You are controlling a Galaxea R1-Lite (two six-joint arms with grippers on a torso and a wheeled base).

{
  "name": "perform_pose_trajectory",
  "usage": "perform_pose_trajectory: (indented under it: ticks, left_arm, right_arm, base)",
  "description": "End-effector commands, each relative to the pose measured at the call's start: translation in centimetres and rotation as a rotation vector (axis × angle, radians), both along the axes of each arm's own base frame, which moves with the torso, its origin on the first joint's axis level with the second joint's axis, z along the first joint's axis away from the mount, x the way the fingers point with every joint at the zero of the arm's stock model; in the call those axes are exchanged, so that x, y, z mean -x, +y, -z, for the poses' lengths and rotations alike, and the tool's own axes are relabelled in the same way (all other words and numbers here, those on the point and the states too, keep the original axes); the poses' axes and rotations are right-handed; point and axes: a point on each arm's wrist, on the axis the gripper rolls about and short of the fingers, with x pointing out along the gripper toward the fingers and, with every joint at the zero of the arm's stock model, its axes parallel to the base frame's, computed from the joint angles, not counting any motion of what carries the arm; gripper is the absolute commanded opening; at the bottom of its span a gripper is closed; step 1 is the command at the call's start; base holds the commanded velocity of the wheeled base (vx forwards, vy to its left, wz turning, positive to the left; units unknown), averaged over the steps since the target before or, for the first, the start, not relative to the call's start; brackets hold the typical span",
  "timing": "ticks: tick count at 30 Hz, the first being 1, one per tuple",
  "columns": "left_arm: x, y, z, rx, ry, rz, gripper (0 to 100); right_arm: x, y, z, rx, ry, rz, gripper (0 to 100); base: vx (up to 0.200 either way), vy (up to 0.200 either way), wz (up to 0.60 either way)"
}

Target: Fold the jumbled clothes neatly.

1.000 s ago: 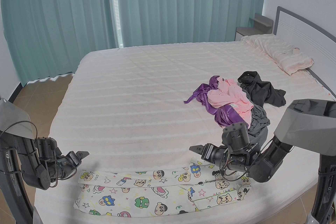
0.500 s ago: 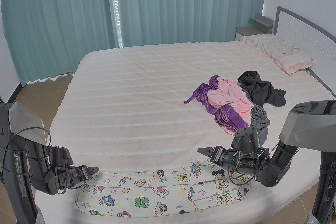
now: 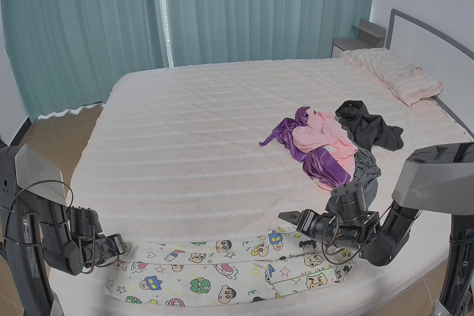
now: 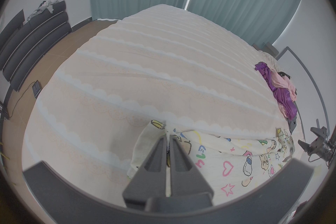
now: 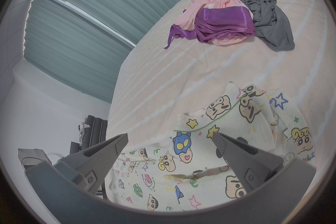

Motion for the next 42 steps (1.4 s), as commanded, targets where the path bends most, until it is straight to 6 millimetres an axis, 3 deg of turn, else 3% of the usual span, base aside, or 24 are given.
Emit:
perform_pose_trajectory:
  ticks: [1, 9, 14, 25, 42]
  left_arm:
    - [-0.5, 0.1, -0.8, -0.001, -0.044, -0.003, 0]
    - [-2.3, 0.2, -3.1, 0.001, -0.176, -0.001, 0]
    - [-3.5, 0.2, -3.8, -0.001, -0.228, 0.005, 0]
    - [-5.5, 0.0, -4.7, -0.003, -0.312, 0.018, 0]
    - [-6.9, -1.1, -6.0, 0.016, -0.403, 0.081, 0]
  right_arm:
    - [0.1, 0.0, 0.2, 0.005, 0.008, -0.003, 100]
    - [-0.1, 0.0, 0.9, -0.012, 0.031, -0.035, 100]
    - [-1.8, 1.0, 1.5, -0.032, 0.012, -0.056, 100]
    - [-2.8, 1.3, 3.6, 0.046, 0.058, -0.072, 100]
    - [-4.0, 1.5, 2.5, 0.331, 0.163, -0.17, 100]
  base:
    - [0.0, 0.0, 0.0]
    - [0.0, 0.0, 0.0]
    - [0.0, 0.0, 0.0]
    - [0.0, 0.0, 0.0]
    - [0.0, 0.0, 0.0]
